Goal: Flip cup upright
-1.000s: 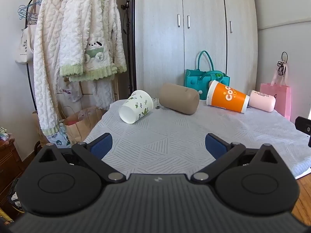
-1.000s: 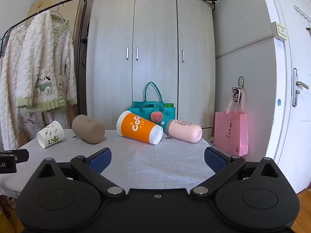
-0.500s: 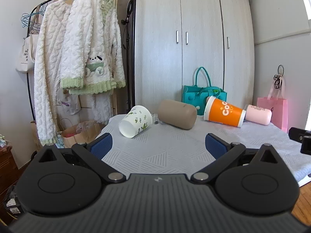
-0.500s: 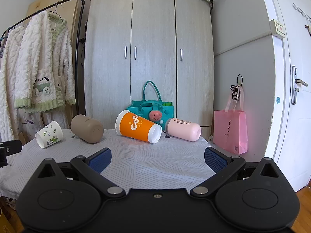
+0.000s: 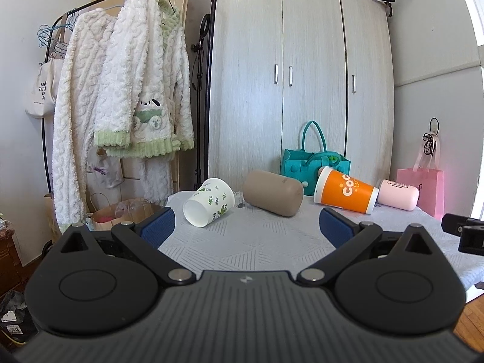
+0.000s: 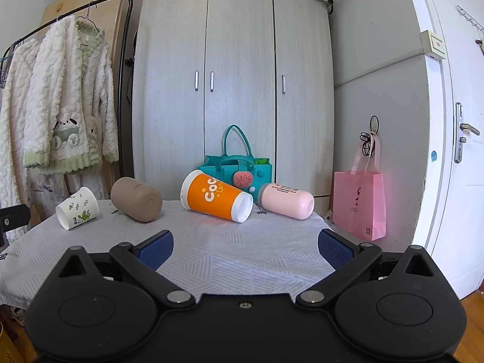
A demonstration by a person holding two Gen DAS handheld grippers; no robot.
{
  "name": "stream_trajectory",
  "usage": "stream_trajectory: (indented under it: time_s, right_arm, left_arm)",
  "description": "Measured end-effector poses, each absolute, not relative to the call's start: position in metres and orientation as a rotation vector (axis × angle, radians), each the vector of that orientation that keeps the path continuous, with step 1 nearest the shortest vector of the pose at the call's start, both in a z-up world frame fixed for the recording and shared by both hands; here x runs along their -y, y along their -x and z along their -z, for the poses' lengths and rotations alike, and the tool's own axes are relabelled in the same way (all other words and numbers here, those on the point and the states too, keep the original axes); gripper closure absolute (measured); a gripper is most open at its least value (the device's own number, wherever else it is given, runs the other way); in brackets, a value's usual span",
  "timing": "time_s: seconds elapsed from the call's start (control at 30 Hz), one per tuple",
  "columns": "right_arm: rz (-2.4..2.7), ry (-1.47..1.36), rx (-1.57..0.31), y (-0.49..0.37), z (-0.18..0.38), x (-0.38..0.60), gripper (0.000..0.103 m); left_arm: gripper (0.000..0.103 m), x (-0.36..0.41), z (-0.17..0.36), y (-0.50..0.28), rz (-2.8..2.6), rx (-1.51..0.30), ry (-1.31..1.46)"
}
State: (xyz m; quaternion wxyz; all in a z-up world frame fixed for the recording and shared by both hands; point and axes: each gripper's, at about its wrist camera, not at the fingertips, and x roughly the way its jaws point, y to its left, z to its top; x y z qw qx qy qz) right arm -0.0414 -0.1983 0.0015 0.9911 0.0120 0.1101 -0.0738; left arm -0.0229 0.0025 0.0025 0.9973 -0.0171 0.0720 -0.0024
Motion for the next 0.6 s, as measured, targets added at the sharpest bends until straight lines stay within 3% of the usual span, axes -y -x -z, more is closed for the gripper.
stream_trajectory:
  time_s: [0.6]
  right_arm:
    - [0.145, -0.016, -0.233, 0.0403, 0.0019, 0.1977, 0.000]
  left_arm:
    - [0.000, -0.0025, 0.0012, 0.0239, 0.015, -0.135, 0.042]
